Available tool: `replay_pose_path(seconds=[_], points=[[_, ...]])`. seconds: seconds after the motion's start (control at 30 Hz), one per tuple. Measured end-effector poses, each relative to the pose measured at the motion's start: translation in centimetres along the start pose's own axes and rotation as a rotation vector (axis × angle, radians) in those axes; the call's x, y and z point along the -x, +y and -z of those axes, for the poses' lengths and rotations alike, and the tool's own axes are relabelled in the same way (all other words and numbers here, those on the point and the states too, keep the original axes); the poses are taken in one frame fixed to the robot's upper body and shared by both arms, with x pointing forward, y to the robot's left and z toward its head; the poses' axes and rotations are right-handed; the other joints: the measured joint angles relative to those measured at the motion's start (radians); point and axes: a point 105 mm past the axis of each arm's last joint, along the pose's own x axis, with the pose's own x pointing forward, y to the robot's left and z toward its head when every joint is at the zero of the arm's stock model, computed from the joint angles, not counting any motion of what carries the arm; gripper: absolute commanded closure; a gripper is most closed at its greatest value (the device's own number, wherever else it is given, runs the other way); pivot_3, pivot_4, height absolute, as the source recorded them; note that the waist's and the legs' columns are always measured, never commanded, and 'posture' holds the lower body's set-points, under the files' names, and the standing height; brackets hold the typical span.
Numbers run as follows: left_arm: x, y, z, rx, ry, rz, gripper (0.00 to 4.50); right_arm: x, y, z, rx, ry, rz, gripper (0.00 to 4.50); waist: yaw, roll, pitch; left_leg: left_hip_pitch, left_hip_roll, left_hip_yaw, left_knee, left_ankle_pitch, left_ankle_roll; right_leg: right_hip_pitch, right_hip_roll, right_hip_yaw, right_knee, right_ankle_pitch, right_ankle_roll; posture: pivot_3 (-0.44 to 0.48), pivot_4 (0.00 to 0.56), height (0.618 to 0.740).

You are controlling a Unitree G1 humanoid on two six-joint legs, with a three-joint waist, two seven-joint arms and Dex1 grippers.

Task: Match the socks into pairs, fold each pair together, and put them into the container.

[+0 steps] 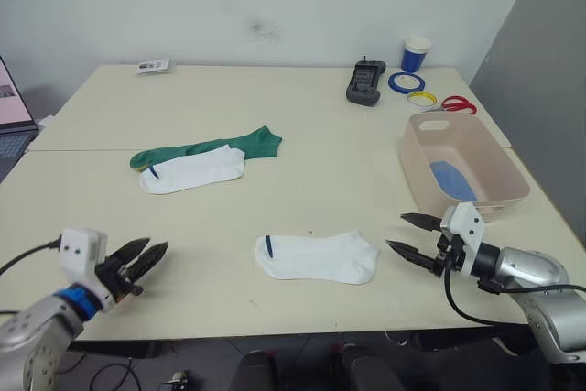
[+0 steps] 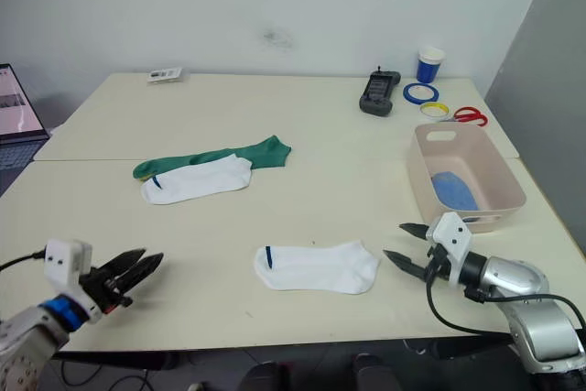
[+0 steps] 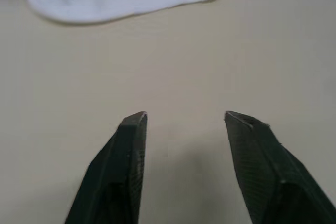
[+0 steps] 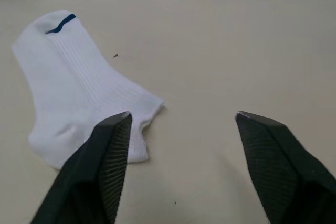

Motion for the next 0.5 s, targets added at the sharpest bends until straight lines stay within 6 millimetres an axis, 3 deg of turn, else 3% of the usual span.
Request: replay_pose_path(seconds=[0.13, 0.37, 0.5], points=[[0.1, -0.3, 0.6, 0.006, -0.013, -0.027, 0.03, -0.9, 0.3, -0.3, -0.004, -0.027, 0.006, 0.0, 0.0, -0.001, 0.0, 0.0, 0.0, 0.0, 0.0, 0.0, 0.0, 0.0, 0.0, 0.0, 0.0, 0.0, 0.0, 0.0, 0.15, 0.74], [-1.4, 0.7, -1.7, -0.052, -0.097, -0.105, 0.03, -5.1, 0.9, -5.5, 0.1, -0.11, -0.121, 0.0, -0.002, -0.001, -0.001, 0.0, -0.001, 0.0, -0.001, 0.0, 0.0, -0.001, 0.003, 0.0, 0.0, 0.0, -0.001, 0.0, 0.15, 0.74], [-4.1, 2.8, -3.8, -0.051, -0.132, -0.183, 0.03, -7.8, 1.9, -9.7, 0.137, -0.185, -0.181, 0.0, 0.003, -0.002, -0.001, -0.001, -0.001, 0.0, 0.0, 0.0, 0.0, 0.0, 0.004, -0.004, 0.001, 0.0, -0.001, 0.0, 0.15, 0.74]])
